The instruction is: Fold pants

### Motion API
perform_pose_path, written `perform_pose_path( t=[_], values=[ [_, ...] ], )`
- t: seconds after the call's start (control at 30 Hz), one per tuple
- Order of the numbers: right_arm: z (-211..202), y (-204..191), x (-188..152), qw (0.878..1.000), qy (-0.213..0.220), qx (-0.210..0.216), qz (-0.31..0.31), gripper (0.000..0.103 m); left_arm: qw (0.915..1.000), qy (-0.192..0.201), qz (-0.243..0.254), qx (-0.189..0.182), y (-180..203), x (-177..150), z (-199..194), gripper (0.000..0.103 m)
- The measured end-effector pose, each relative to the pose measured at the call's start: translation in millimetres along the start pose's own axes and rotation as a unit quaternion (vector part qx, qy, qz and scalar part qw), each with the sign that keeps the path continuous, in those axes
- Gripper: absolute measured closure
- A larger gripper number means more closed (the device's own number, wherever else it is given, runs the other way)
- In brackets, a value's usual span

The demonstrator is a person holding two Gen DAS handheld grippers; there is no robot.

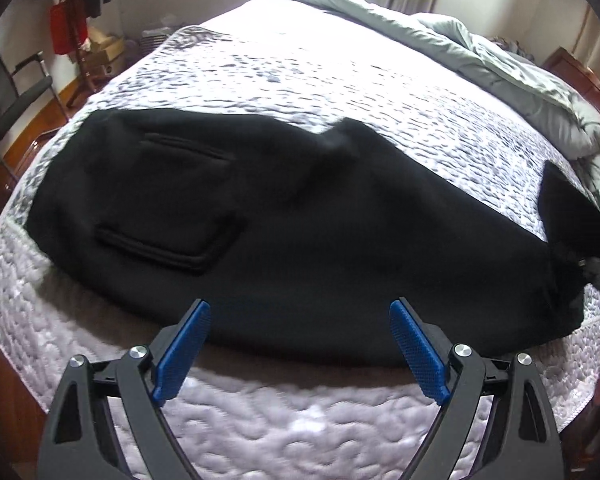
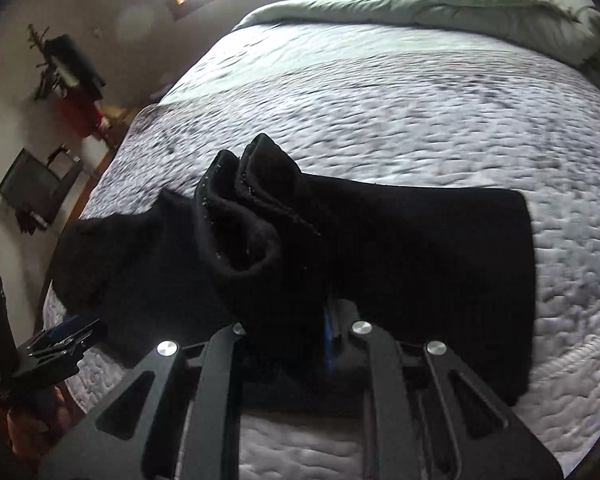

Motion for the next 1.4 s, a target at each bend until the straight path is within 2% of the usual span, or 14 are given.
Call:
perform_pose_path(
  t=[0.23,0.27,0.33,0.4,0.43,0.5,0.57,0.67,0.73,0.87,1.0,1.13,1.3,1.4],
  values=[
    [66,-56,-20,0.997,-0.052,-0.001,-0.053,0.086,0.9994,-0.011,-0.031,-0.007,-28,-8,3,0.012],
    [75,-58,-25,0.996,-0.062,-0.009,-0.060,0.082,0.9993,-0.013,-0.033,-0.009,-29,-9,4,0.012],
    [85,-58,-35,0.994,-0.086,-0.001,-0.061,0.063,0.9991,-0.016,-0.035,-0.016,-29,-10,4,0.012],
    [85,-61,-46,0.993,-0.102,0.035,-0.057,0.045,0.9988,-0.019,-0.035,-0.029,-25,-9,4,0.012],
    [81,-64,-48,0.992,-0.104,0.054,-0.056,0.042,0.9985,-0.021,-0.035,-0.036,-22,-10,3,0.012],
    [64,-67,-54,0.987,-0.106,0.111,-0.039,0.040,0.9973,-0.028,-0.035,-0.058,-11,-8,3,0.012],
    [44,-62,-55,0.985,-0.094,0.143,-0.015,0.040,0.9960,-0.036,-0.034,-0.075,4,-7,3,0.012],
    [14,-38,-48,0.990,-0.059,0.126,0.002,0.040,0.9942,-0.043,-0.025,-0.095,28,-5,3,0.012],
    [-4,-17,-42,0.994,-0.037,0.099,0.013,0.040,0.9948,-0.042,-0.010,-0.092,46,-3,3,0.012],
    [-22,29,-39,0.997,-0.020,0.049,0.049,0.040,0.9982,-0.022,0.043,-0.036,76,1,12,0.012],
    [-4,66,-54,0.993,-0.038,0.059,0.094,0.048,0.9967,-0.047,0.066,-0.003,87,-7,37,0.009],
    [5,75,-62,0.990,-0.020,0.082,0.110,0.048,0.9966,-0.031,0.076,0.008,88,-9,42,0.003],
    [-8,70,-58,0.990,-0.021,0.083,0.109,0.048,0.9971,-0.034,0.067,-0.013,81,-8,32,0.005],
    [-22,55,-54,0.992,-0.011,0.082,0.096,0.044,0.9981,-0.023,0.049,-0.029,59,-12,13,0.005]
  ],
)
Point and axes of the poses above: each gripper's, at about its wrist camera, not at the fingertips, and z roughly the way its jaws point, y to its right, x to its top, the point moved 8 cm from there along z, roughly the way its jaws point, and after that the axes turned 15 degrees about x, right-handed, at the moved point
